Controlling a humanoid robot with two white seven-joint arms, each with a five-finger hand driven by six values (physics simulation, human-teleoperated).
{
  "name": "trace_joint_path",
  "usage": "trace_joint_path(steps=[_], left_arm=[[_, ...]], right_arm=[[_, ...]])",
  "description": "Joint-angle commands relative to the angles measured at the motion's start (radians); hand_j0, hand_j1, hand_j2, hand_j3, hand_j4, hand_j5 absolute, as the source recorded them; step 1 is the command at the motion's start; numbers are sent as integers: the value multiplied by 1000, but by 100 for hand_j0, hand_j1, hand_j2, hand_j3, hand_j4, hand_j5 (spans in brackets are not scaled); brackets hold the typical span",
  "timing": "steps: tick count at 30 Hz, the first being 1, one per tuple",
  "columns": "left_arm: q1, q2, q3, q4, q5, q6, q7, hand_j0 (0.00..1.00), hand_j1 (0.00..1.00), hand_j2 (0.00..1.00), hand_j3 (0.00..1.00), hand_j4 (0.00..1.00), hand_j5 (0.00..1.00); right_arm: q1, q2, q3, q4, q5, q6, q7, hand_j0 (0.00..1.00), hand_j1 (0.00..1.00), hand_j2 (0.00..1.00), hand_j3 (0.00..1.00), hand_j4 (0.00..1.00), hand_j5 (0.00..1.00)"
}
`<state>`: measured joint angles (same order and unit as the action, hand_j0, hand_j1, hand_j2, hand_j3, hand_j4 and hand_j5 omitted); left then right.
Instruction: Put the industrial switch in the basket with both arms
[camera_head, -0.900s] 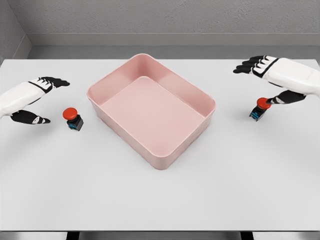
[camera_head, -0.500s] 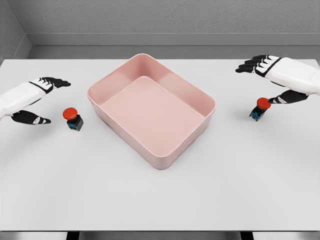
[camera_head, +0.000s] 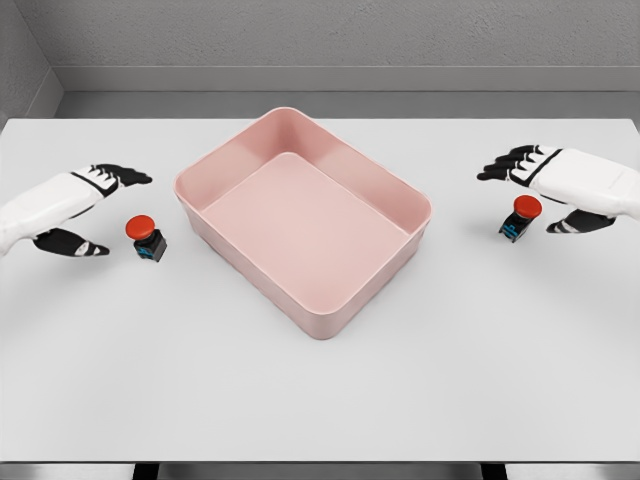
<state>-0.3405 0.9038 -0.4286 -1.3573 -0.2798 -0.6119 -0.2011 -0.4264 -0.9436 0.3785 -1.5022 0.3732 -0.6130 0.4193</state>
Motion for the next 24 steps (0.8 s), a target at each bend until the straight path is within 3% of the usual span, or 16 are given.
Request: trace_joint_path(steps=[1, 7, 13, 24], left_arm=[[0, 1, -9, 0, 1, 1, 0, 100, 100, 100, 100, 100, 100], [-2, 1, -24, 0, -7, 1, 0, 100, 100, 100, 100, 100, 100], [-8, -8, -32, 0, -13, 1, 0, 100, 100, 100, 100, 100, 100], [-29, -26, -47, 0, -29, 1, -9, 83, 83, 83, 83, 83, 83]], right_arm=[[0, 2, 19, 13, 9, 2, -2, 100, 100, 100, 100, 100, 100], [2, 26, 22, 99, 62, 2, -4, 100, 100, 100, 100, 100, 100], [-6, 75, 23, 105, 121, 2, -7, 100, 100, 100, 100, 100, 100], [-37, 112, 28, 172, 167, 2, -13, 100, 100, 100, 100, 100, 100]])
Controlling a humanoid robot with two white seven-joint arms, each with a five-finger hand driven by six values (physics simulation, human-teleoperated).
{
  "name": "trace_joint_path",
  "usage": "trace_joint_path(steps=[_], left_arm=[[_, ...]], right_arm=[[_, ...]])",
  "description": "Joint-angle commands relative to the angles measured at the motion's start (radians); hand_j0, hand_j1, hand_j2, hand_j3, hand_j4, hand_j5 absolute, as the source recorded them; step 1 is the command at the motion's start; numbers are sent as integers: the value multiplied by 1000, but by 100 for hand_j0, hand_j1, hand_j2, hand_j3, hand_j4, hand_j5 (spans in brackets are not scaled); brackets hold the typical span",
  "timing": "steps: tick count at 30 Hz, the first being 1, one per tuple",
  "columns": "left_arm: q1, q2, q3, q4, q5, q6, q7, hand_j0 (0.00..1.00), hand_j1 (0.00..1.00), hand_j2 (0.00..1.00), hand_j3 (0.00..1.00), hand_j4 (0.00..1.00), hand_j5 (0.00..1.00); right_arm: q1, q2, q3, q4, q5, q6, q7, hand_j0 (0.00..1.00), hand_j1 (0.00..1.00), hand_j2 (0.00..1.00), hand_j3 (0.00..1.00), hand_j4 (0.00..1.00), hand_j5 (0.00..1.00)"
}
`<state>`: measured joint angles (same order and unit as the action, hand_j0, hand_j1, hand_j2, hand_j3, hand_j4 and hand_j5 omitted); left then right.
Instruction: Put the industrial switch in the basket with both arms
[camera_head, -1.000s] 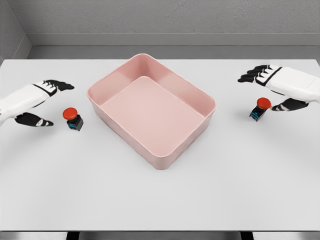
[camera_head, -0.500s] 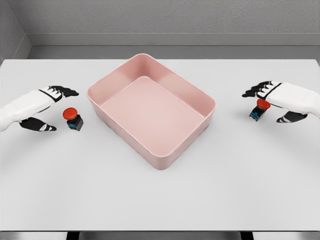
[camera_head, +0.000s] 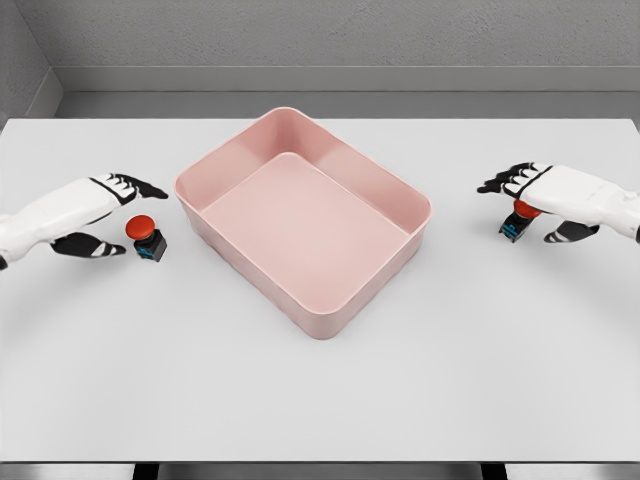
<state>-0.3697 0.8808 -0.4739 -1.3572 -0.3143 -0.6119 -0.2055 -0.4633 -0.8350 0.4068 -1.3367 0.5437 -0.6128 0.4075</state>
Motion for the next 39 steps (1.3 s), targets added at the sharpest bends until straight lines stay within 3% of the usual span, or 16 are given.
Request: trace_joint_path(steps=[1, 6, 13, 34, 39], left_arm=[[0, -11, -2, 1, 6, 1, -9, 83, 83, 83, 83, 83, 83], [-11, -16, -17, 1, -2, 1, -9, 83, 83, 83, 83, 83, 83], [-9, -16, -22, 0, -6, 1, -9, 83, 83, 83, 83, 83, 83], [-12, -26, -31, 0, -8, 1, -26, 73, 73, 73, 73, 73, 73], [-11, -26, -31, 3, -8, 1, -26, 71, 71, 71, 71, 71, 71]], right_arm=[[0, 16, 0, 19, 8, 2, -1, 100, 100, 100, 100, 100, 100], [-26, 77, 1, 54, 62, 2, 1, 100, 100, 100, 100, 100, 100], [-37, 85, 0, 93, 84, 2, -1, 100, 100, 100, 100, 100, 100], [-38, 88, 1, 113, 110, 2, -1, 100, 100, 100, 100, 100, 100], [-37, 86, 7, 111, 110, 2, 4, 79, 79, 79, 79, 79, 79]])
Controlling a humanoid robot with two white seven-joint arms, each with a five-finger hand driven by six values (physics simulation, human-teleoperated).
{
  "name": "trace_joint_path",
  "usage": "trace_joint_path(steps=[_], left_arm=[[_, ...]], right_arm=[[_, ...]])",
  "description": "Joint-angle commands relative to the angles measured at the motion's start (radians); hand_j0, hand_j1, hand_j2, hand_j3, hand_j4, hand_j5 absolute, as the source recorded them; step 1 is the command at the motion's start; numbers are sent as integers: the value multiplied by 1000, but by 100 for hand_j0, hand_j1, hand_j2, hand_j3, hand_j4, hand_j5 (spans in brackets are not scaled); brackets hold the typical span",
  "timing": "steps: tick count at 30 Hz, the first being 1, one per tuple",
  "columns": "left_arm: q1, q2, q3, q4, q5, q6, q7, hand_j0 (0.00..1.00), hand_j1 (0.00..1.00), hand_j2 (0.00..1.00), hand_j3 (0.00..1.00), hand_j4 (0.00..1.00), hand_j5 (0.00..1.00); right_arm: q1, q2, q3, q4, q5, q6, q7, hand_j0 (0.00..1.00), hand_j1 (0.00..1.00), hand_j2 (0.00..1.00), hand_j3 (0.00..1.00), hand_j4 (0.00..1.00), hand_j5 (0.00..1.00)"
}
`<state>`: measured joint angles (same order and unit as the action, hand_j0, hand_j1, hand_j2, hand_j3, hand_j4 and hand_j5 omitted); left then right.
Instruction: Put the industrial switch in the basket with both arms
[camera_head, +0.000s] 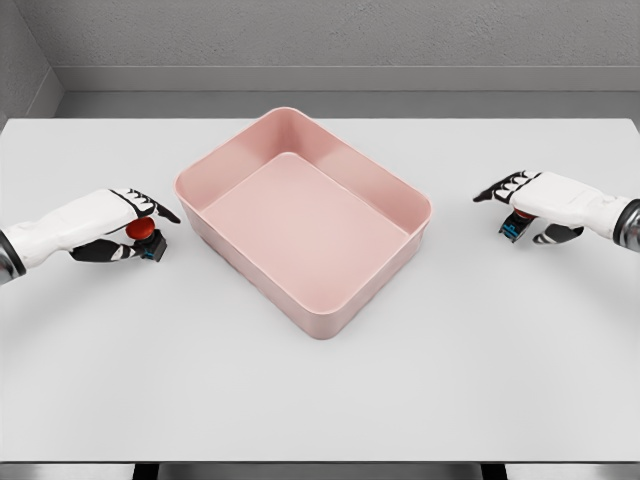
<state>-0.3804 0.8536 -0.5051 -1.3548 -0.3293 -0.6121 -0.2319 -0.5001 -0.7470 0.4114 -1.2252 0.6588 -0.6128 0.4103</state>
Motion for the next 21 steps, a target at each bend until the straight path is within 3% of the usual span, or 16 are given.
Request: trace_joint_path(steps=[1, 2, 4, 21], left_arm=[[0, 1, 0, 3, 7, 1, 0, 71, 71, 71, 71, 71, 71], [0, 1, 0, 3, 7, 1, 0, 71, 71, 71, 71, 71, 71], [2, 1, 0, 5, 7, 1, 0, 70, 70, 70, 70, 70, 70], [0, 1, -3, 8, 6, 1, -35, 48, 48, 48, 48, 48, 48]], right_arm=[[0, -2, 3, 0, -5, 2, 2, 75, 75, 75, 75, 75, 75], [0, -2, 3, 0, -5, 2, 2, 68, 68, 68, 68, 68, 68], [0, -2, 4, -2, -5, 2, 4, 64, 64, 64, 64, 64, 64], [-2, -6, 23, 0, 5, 2, 4, 62, 62, 62, 62, 62, 62]])
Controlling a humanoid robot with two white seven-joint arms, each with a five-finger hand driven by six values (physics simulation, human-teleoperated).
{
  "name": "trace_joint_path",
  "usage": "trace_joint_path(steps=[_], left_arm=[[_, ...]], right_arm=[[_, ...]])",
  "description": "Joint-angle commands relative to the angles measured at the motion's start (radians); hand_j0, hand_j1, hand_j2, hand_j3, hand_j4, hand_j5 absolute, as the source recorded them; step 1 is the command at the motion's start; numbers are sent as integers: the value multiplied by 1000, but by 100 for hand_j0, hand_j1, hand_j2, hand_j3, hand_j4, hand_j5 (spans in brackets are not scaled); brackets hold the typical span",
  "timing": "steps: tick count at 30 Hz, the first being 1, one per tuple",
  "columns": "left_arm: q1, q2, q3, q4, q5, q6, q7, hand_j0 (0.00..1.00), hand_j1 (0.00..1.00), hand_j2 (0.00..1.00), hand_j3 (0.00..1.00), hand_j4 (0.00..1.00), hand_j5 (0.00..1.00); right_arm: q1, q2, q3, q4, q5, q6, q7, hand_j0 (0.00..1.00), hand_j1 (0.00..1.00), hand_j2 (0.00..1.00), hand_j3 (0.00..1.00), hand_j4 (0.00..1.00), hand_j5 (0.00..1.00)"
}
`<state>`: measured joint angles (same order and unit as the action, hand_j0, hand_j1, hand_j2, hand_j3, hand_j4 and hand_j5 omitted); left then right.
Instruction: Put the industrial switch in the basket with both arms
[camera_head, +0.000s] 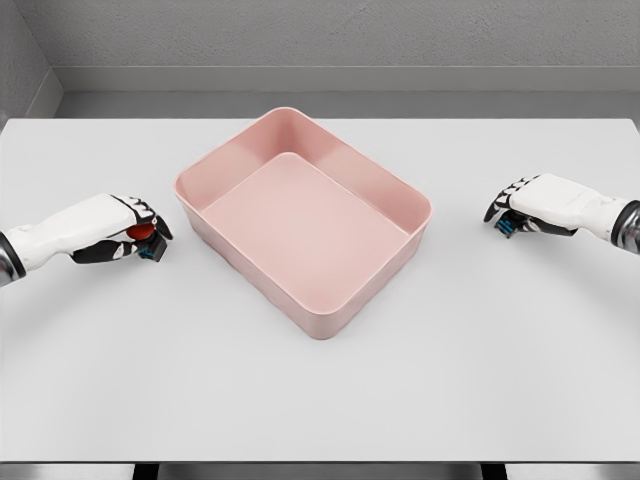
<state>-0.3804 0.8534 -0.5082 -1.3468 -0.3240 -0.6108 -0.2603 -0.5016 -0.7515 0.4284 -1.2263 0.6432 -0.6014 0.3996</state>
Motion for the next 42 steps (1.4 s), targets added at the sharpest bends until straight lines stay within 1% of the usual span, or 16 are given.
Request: trace_joint_path(steps=[1, 11, 12, 17, 21, 27, 28, 29, 33, 39, 42], left_arm=[[0, 1, -1, 0, 2, 0, -7, 46, 46, 46, 46, 46, 46], [0, 4, 0, -8, 5, 0, -7, 45, 45, 45, 45, 45, 45], [-3, 9, 0, -9, 8, 0, -7, 45, 45, 45, 45, 45, 45], [-6, 19, 0, -11, 11, 0, -7, 45, 45, 45, 45, 45, 45], [-6, 30, 4, -18, 13, 0, -5, 45, 45, 45, 45, 45, 45], [-9, 44, 4, -31, 13, 0, -4, 45, 45, 45, 45, 45, 45], [-9, 44, 4, -31, 13, 0, -4, 45, 45, 45, 45, 45, 45], [-11, 44, 4, -31, 13, 0, -4, 45, 45, 45, 45, 45, 45], [-11, 55, 4, -32, 23, 0, -2, 45, 45, 45, 45, 45, 45], [-11, 65, 10, -44, 34, 0, -2, 45, 45, 45, 45, 45, 45], [-18, 73, 13, -52, 34, 0, -2, 45, 45, 45, 45, 45, 45]], right_arm=[[0, -3, 4, -1, 19, -9, 13, 63, 63, 63, 63, 63, 63], [-15, -6, -7, -12, 9, -9, 12, 63, 63, 63, 63, 63, 63], [-28, -8, -7, -13, 9, -9, 13, 63, 63, 63, 63, 63, 63], [-26, -8, -7, -21, 9, -9, 16, 63, 63, 63, 63, 63, 63], [-21, -9, -4, -22, 9, -9, 18, 54, 54, 54, 54, 54, 54], [-29, -9, -7, -27, 7, -9, 16, 54, 54, 54, 54, 54, 54], [-31, -8, -7, -35, 7, -9, 16, 54, 54, 54, 54, 54, 54], [-34, -9, -7, -58, 7, -9, 16, 54, 54, 54, 54, 54, 54], [-55, -9, -7, -70, 9, -9, 16, 54, 54, 54, 54, 54, 54], [-77, -9, -8, -147, 7, -9, 16, 54, 54, 54, 54, 54, 54], [-101, -16, -8, -177, 7, -9, 18, 54, 54, 54, 54, 54, 54]])
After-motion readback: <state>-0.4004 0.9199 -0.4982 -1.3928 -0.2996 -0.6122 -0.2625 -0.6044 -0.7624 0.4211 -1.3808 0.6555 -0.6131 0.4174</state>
